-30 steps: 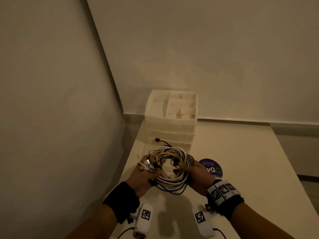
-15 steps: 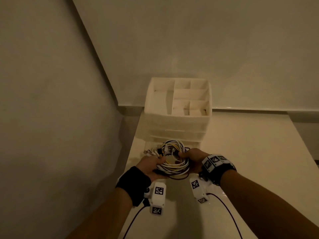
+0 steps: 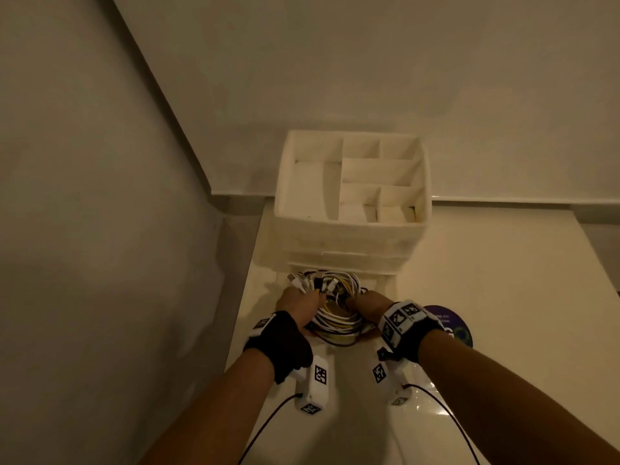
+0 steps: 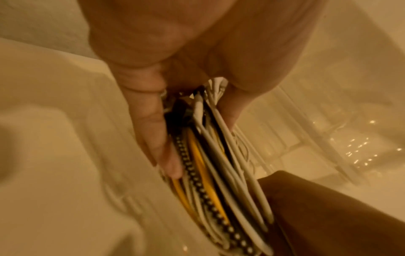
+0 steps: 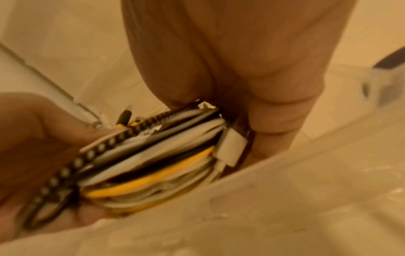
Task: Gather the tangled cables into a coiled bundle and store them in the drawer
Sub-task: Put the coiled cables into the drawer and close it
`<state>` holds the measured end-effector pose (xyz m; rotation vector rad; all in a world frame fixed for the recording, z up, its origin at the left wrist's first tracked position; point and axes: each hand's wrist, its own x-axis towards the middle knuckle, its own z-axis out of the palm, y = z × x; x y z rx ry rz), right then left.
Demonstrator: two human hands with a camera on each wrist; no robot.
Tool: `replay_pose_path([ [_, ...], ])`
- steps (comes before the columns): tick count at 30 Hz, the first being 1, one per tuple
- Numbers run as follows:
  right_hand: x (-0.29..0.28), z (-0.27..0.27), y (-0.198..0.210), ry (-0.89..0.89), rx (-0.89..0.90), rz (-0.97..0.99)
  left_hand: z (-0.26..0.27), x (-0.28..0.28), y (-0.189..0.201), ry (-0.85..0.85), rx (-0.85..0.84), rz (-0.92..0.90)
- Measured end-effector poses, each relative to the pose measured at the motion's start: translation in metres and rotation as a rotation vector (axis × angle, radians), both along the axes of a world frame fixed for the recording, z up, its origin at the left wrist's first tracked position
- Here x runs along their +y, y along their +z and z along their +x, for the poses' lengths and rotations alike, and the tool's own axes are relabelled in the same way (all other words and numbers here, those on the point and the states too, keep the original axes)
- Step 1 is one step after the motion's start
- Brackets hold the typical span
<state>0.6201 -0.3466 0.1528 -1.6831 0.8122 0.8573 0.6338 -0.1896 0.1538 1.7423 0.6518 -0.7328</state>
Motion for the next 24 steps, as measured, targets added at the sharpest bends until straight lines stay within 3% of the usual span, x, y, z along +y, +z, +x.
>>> replay_pose_path([
  [3, -0.001, -0.005, -0.01, 0.079, -0.105, -0.185, -0.009, -0.007, 0.003, 0.011, -0.085, 0.092],
  [6, -0.002, -0.02, -0.012, 0.03, -0.324, -0.347, -0.018, -0.012, -0.004, 0.037, -0.154, 0.151],
  [10, 0.002, -0.06, 0.002, 0.116, -0.751, -0.374, -0.023, -0.012, -0.016, 0.043, -0.201, 0.151],
  [12, -0.001, -0.081, -0.002, 0.26, -0.855, -0.388, -0.023, -0.01, -0.016, -0.01, -0.235, 0.205],
  [16, -0.017, -0.099, -0.003, 0.562, -0.902, -0.458, -0.021, -0.019, -0.012, -0.051, -0.279, 0.221],
  [19, -0.015, -0.088, -0.004, 0.782, -1.061, -0.709, -0.023, -0.019, -0.007, -0.166, -0.307, 0.294],
  [24, -0.016, -0.076, -0.014, 0.767, -0.831, -0.751, -0.021, -0.024, -0.006, -0.289, -0.316, 0.356],
])
